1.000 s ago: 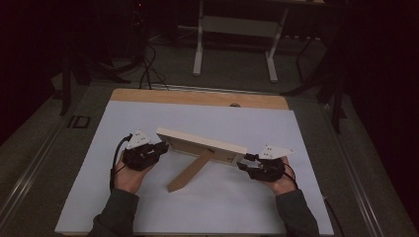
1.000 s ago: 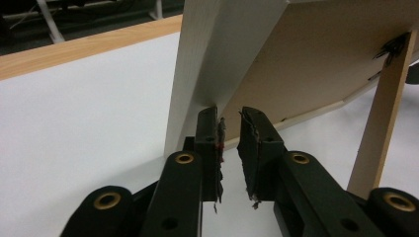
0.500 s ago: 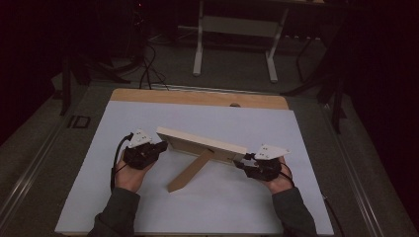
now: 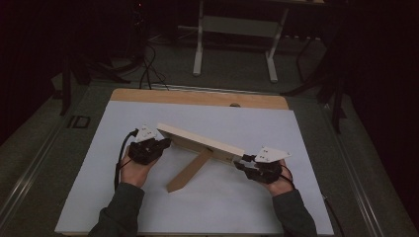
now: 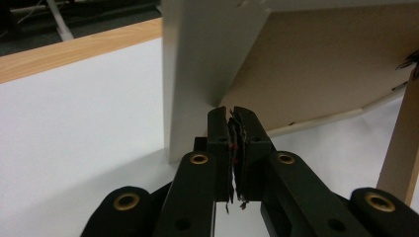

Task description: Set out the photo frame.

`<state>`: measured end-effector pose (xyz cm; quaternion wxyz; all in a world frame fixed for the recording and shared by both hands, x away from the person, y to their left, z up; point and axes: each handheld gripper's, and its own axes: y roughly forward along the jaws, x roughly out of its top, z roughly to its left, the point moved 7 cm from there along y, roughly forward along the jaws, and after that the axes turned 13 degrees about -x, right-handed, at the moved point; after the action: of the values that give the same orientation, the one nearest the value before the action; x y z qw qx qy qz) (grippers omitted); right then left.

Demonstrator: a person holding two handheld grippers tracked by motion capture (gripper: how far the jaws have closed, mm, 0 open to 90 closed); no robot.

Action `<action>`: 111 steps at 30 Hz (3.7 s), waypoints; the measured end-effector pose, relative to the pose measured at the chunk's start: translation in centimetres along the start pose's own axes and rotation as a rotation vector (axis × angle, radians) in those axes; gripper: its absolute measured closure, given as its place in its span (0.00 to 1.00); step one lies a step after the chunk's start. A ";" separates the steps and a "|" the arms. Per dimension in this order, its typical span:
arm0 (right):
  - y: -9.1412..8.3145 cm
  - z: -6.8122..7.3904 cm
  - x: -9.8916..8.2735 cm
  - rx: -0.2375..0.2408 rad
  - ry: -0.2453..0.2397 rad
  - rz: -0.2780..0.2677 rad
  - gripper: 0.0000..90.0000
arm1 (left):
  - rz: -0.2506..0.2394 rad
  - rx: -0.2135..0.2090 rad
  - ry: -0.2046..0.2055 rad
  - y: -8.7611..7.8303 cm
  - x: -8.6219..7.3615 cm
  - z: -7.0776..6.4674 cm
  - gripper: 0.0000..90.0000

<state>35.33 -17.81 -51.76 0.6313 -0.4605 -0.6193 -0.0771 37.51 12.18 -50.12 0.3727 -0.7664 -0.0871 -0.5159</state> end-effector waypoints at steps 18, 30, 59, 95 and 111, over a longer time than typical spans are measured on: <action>-0.2 0.5 0.0 -0.008 -0.010 -0.006 0.72 | 0.013 -0.004 0.017 1.2 1.4 -0.5 0.98; -0.2 1.0 0.3 -0.009 -0.021 -0.016 0.73 | 0.023 -0.021 0.040 2.1 2.3 -1.3 0.98; -1.8 1.6 1.2 0.057 -0.064 -0.038 0.67 | 0.013 -0.020 0.037 2.7 3.0 -1.3 1.00; 0.2 2.9 1.8 0.028 0.003 -0.025 1.00 | 0.034 -0.008 0.034 3.7 3.5 -1.4 1.00; 0.5 4.7 3.0 0.071 -0.027 -0.044 1.00 | 0.025 -0.030 0.055 4.1 4.4 -2.1 1.00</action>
<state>32.99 -12.94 -50.39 0.6369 -0.4249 -0.6402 -0.0627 40.09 6.83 -47.95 0.3697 -0.7584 -0.0594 -0.5335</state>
